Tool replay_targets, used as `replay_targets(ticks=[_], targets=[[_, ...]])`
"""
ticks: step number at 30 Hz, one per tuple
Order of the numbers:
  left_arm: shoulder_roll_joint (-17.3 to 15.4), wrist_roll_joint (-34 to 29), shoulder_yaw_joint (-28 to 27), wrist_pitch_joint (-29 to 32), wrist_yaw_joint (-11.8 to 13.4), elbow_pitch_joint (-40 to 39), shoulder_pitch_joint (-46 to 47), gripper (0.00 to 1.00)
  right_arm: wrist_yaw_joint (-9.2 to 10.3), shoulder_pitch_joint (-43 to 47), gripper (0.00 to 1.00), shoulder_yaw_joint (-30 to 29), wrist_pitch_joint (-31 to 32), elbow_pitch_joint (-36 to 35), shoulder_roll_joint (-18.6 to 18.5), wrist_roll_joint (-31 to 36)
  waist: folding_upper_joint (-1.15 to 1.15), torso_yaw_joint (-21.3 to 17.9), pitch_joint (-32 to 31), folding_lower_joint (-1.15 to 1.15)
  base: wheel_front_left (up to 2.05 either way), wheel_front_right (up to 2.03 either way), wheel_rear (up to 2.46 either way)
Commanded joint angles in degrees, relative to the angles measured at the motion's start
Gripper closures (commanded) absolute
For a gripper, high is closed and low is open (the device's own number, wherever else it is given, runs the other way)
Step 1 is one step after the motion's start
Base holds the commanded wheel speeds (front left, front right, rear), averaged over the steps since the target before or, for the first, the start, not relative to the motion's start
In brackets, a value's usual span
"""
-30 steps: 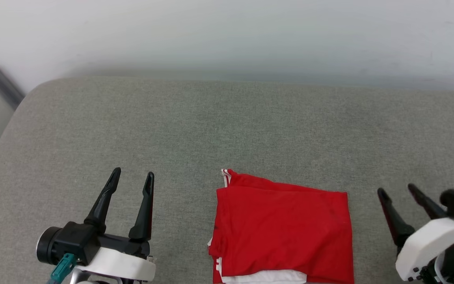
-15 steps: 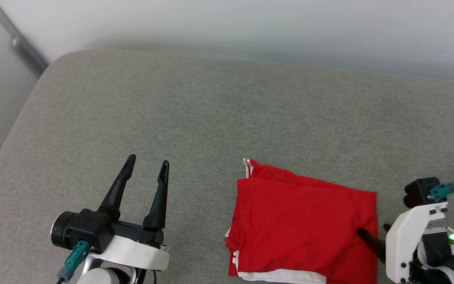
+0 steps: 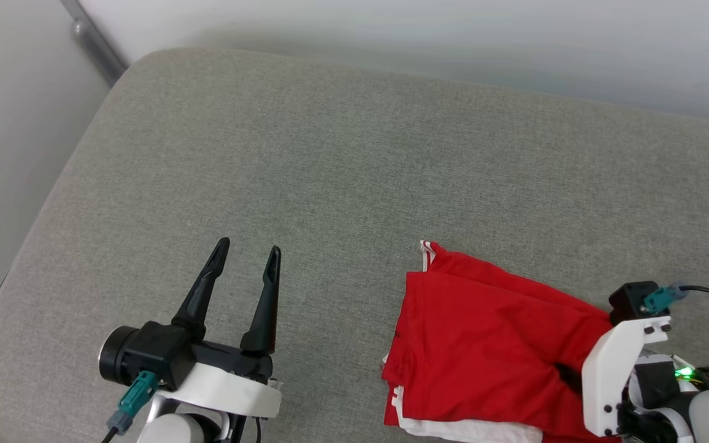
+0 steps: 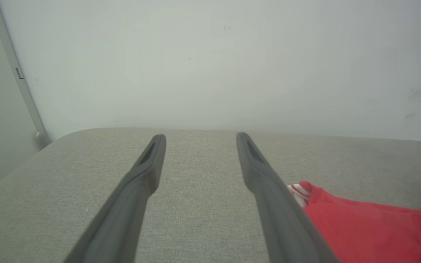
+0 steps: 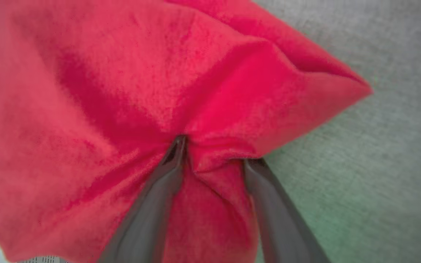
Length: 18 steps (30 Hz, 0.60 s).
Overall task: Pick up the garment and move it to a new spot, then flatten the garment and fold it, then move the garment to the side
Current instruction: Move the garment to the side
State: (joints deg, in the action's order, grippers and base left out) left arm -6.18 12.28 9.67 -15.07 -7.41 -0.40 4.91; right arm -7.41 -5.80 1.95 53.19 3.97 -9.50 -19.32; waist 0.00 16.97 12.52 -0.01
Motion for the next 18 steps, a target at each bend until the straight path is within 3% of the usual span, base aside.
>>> replay_targets(ticks=[1,5,10,14,18], targets=[[0.37,0.21,0.33,-0.13,-0.08,0.07,0.5,0.0,-0.14,1.51,1.0,2.33,-0.08,3.99,1.49,0.07,0.0,0.12,-0.04,0.01,0.0,0.0,0.0],[0.55,1.26,1.63,-0.12,-0.08,0.25,-0.57,0.0,-0.07,-0.32,1.0,3.54,-4.16,4.1,-0.32,1.14,0.0,-0.75,-1.11,0.01,0.0,0.0,0.0],[1.17,1.42,2.74,-0.12,-0.08,0.15,-1.44,0.0,-0.02,-3.34,1.0,8.0,-7.74,2.07,-5.78,3.82,0.0,-4.11,-3.04,0.01,0.0,0.0,0.0],[1.77,1.23,4.56,-0.12,-0.08,0.36,-2.4,0.0,-0.05,-6.38,1.0,15.06,-9.43,-0.52,-13.08,7.39,0.0,-8.4,-3.45,0.01,0.0,0.0,0.0],[2.37,1.53,6.06,-0.12,-0.09,-0.4,-2.12,0.0,-0.05,-10.25,1.0,22.32,-9.07,-3.46,-22.86,9.0,0.0,-13.72,-1.98,0.01,0.0,0.0,0.0]])
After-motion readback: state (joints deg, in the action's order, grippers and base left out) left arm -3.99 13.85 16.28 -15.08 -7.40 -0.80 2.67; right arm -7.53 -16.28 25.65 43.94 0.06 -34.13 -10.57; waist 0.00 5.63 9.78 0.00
